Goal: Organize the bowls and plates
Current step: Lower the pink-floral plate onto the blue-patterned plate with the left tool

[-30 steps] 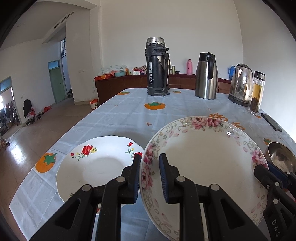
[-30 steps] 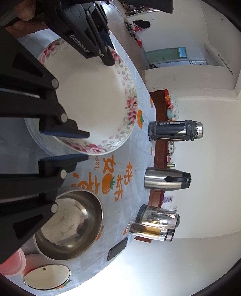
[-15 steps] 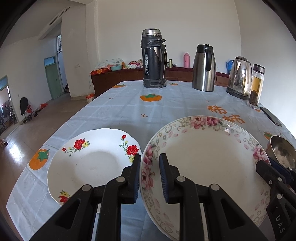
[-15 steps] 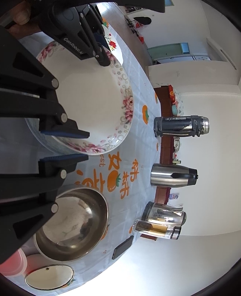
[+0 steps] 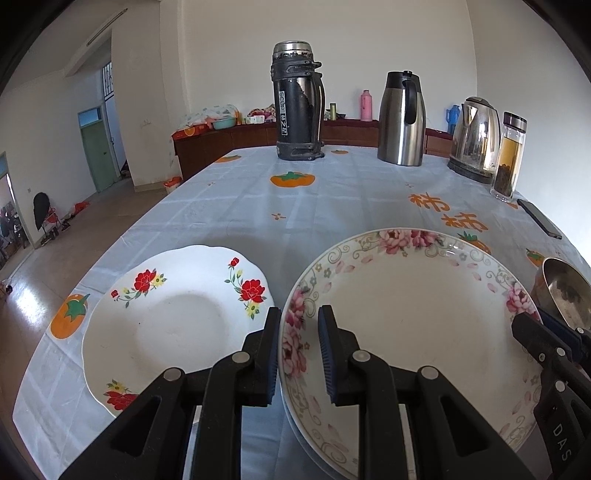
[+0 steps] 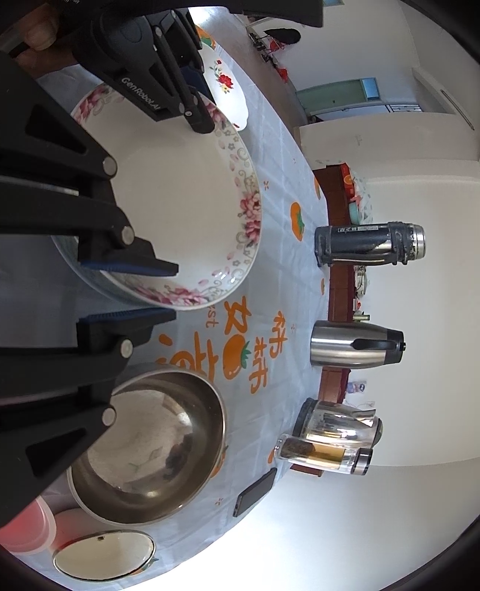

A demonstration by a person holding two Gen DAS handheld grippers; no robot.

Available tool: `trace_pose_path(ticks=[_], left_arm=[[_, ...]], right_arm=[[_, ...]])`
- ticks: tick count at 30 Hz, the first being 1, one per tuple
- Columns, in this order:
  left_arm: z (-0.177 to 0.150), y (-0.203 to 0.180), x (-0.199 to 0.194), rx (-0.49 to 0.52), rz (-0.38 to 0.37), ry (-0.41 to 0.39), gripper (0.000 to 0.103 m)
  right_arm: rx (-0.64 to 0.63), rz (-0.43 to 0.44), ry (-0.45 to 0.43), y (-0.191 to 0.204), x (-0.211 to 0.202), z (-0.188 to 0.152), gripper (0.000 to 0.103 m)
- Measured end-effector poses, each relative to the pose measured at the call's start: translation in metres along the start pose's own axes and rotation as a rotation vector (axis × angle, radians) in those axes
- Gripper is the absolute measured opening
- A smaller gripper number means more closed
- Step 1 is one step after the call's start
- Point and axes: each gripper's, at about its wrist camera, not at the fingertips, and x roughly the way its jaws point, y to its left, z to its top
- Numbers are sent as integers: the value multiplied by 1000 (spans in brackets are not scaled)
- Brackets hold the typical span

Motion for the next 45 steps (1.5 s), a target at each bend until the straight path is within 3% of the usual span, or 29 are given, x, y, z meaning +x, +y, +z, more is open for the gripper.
trace_pose_path(ticks=[24, 45], left_arm=[[0, 1, 8, -7, -8, 57, 22], [-1, 6, 10, -32, -31, 61, 22]], right_arm=[[-6, -5, 58, 1, 10, 1, 18], [-15, 8, 53, 1, 10, 1, 20]])
